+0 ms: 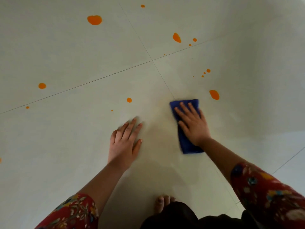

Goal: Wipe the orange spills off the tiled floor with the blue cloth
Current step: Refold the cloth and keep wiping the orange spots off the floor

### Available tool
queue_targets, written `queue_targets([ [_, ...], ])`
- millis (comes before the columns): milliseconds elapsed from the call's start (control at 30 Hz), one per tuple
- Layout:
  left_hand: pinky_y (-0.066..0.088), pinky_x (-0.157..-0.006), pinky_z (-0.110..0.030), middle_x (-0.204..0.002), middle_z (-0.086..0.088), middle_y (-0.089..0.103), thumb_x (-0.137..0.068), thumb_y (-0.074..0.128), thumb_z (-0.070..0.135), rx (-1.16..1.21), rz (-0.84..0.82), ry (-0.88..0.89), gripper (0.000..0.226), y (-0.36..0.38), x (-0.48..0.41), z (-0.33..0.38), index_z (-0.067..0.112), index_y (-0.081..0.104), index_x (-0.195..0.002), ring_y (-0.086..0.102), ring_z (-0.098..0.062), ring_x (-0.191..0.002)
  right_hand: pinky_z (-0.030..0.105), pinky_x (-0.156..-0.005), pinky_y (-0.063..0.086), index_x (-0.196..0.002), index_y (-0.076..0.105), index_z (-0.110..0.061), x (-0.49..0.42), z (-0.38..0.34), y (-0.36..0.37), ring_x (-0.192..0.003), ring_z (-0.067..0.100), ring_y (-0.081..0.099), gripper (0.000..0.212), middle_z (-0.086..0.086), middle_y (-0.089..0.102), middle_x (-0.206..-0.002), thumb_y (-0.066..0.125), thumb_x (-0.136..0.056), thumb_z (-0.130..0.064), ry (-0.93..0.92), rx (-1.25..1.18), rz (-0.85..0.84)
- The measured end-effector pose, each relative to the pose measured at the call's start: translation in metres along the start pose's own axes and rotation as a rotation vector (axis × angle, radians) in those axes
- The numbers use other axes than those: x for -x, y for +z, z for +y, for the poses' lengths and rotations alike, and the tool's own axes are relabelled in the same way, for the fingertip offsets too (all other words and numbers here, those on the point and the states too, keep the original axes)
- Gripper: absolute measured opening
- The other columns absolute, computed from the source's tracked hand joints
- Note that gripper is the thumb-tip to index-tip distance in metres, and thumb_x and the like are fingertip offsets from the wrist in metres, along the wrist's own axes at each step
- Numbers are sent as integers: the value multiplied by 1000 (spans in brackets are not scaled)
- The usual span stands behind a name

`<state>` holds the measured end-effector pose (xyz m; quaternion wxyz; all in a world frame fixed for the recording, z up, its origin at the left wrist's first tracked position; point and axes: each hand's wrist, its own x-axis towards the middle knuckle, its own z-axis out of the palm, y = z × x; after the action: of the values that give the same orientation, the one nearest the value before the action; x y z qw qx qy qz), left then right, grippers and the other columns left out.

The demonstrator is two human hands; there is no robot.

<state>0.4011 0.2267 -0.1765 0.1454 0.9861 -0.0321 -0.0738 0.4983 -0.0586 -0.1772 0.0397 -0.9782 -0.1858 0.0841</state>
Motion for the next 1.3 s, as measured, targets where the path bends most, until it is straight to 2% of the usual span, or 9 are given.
queue_targets([
  [67,22,-111,-38,-159,7,25,-95,32,43,15,-5,-15,56,2,1,1,31,31,-150,26,-19,-141,43,-121,4,-152,8,-40,-21,-1,-6,-151,19,0,54,-11,3,-163,27,-102,-43,210,-49,0],
  [133,22,-112,-39,-159,7,23,-96,33,41,31,-2,-35,55,3,1,4,31,30,-150,25,-19,-143,47,-121,5,-153,15,-38,-29,-26,-4,-151,21,1,54,-8,5,-163,30,-102,-41,228,-71,27],
  [333,7,-116,-37,-156,12,29,-94,27,46,72,9,-100,55,-7,-2,0,30,37,-147,24,-13,-140,43,-120,9,-153,17,-39,3,-36,7,-151,19,8,54,-11,12,-163,26,-100,-43,-374,39,-43],
  [533,5,-116,-42,-155,9,32,-94,31,43,91,154,-379,53,-16,-1,-34,26,42,-143,22,-13,-143,47,-121,8,-153,17,-36,-84,-62,-4,-151,20,5,54,-9,9,-163,34,-102,-39,135,-41,56],
  [733,11,-116,-45,-155,7,32,-93,30,43,101,266,-556,56,-22,2,-71,23,41,-143,26,-19,-142,43,-119,12,-152,21,-38,-54,-83,12,-151,16,10,53,-11,15,-162,26,-100,-42,-370,13,8],
  [933,13,-115,-40,-155,4,33,-93,31,40,113,288,-578,56,-17,1,-76,21,37,-146,25,-20,-141,47,-120,4,-154,16,-35,-140,-76,-9,-151,19,4,52,-8,7,-164,28,-103,-40,193,-75,57],
  [1033,13,-114,-39,-154,5,34,-94,30,36,122,301,-576,53,-16,2,-78,22,38,-145,27,-20,-141,48,-119,6,-153,19,-34,-159,-132,-5,-151,22,5,54,-6,8,-164,32,-101,-38,-29,-61,47],
  [1233,16,-113,-36,-150,-1,42,-98,21,35,195,376,-542,54,-17,4,-81,17,36,-147,34,-22,-138,44,-119,11,-151,24,-37,-101,-160,11,-151,20,12,52,-8,19,-162,28,-100,-44,-887,114,-35],
  [1300,17,-113,-36,-150,-1,42,-98,21,36,188,370,-545,55,-17,4,-81,17,35,-148,35,-22,-138,47,-117,14,-151,23,-39,-129,-131,3,-151,19,12,52,-10,17,-162,28,-100,-44,-866,195,-32],
])
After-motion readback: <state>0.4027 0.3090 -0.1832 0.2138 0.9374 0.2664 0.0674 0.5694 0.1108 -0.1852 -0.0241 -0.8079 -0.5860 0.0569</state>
